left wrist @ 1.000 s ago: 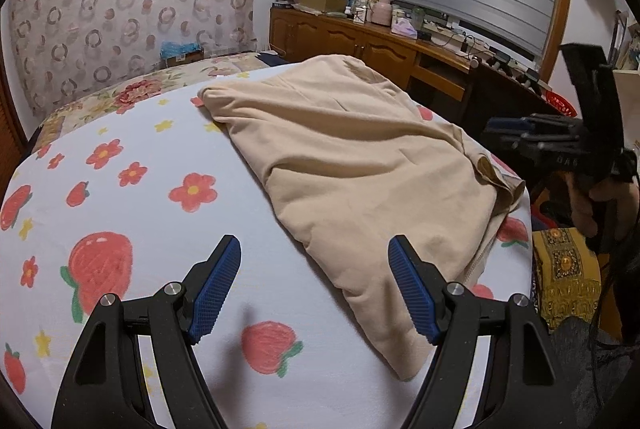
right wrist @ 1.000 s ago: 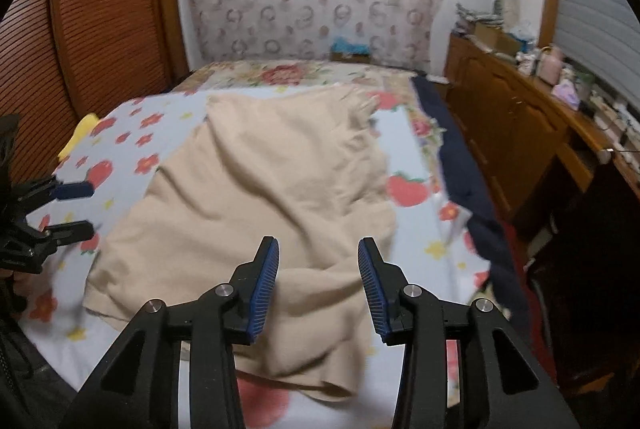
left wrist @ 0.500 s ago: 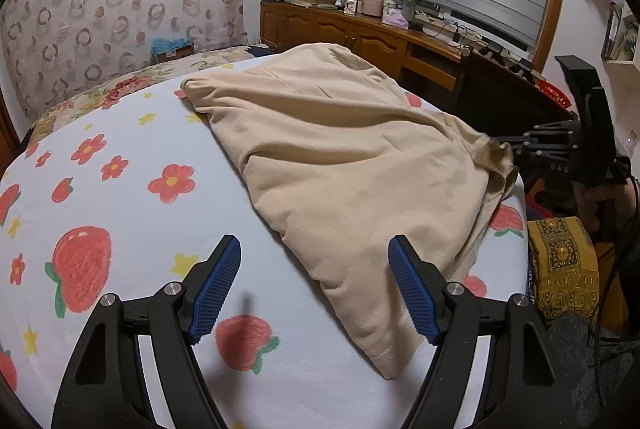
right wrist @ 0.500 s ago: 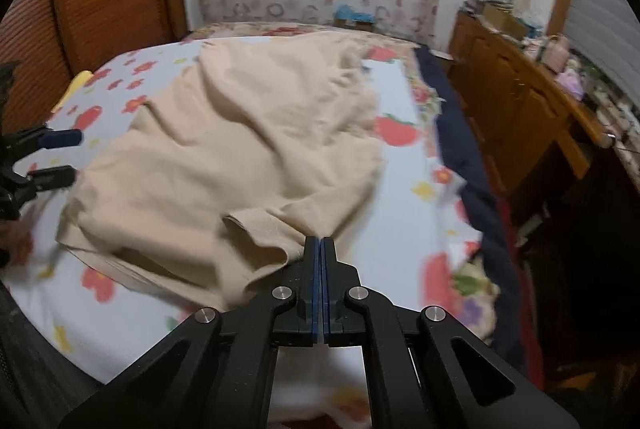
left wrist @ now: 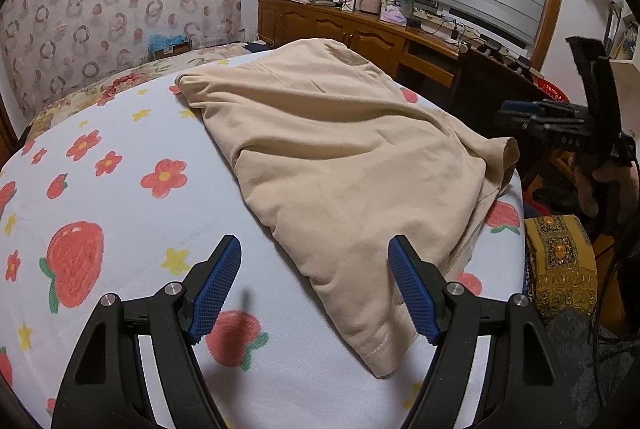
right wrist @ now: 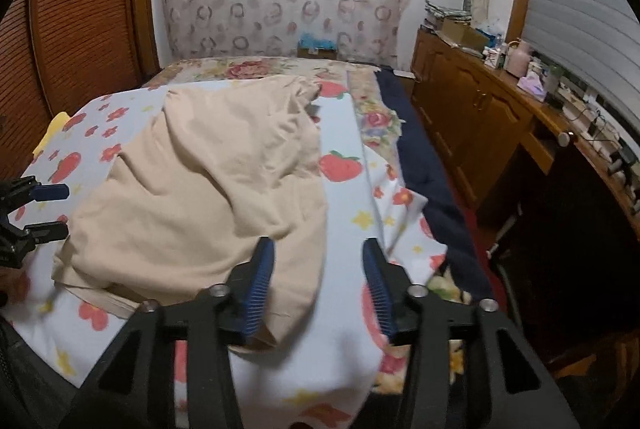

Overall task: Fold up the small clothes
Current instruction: 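Close both grippers on the shirt's hem edge, then roll the held hem over the shirt body with both grippers, then open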

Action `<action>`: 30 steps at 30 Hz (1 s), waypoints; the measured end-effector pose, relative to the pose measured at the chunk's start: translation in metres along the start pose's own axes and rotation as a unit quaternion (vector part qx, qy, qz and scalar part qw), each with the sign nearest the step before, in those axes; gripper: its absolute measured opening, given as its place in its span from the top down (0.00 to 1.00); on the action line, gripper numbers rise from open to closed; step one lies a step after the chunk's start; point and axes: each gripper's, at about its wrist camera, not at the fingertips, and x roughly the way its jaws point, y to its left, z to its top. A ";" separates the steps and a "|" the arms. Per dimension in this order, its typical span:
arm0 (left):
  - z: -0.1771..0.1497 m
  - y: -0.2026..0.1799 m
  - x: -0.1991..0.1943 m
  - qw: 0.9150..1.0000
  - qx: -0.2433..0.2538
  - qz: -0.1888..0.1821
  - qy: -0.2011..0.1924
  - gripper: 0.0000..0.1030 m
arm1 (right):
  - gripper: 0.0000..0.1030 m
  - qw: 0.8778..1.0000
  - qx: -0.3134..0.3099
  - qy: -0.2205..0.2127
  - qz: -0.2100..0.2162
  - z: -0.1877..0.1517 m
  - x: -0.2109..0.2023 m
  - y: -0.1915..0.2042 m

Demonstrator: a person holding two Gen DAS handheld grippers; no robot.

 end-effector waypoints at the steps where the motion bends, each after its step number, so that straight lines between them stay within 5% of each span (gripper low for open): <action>1: 0.000 0.000 0.000 1.000 0.000 0.000 0.000 0.25 | 0.47 1.000 -0.001 0.002 0.006 -0.004 0.004 0.001; 7: -0.004 -0.006 0.000 1.000 0.003 -0.008 0.004 0.26 | 0.41 0.999 0.009 0.030 0.034 -0.022 0.033 0.008; 14: -0.011 -0.008 0.005 0.999 -0.005 -0.035 0.027 0.49 | 0.41 0.997 0.031 0.049 0.043 -0.026 0.049 -0.013; 20: -0.015 -0.008 0.009 0.998 -0.011 -0.044 0.044 0.54 | 0.43 0.995 0.028 0.055 0.077 -0.023 0.046 -0.014; 26: -0.016 -0.012 0.011 0.997 -0.007 -0.055 0.045 0.55 | 0.84 0.992 0.020 0.057 0.113 -0.025 0.045 -0.008; 29: -0.016 -0.011 0.012 0.997 -0.007 -0.067 0.048 0.94 | 0.92 0.989 0.019 0.052 0.138 -0.025 0.046 -0.007; 30: -0.015 -0.009 0.011 0.997 -0.010 -0.067 0.047 0.95 | 0.93 0.989 0.018 0.048 0.140 -0.026 0.046 -0.008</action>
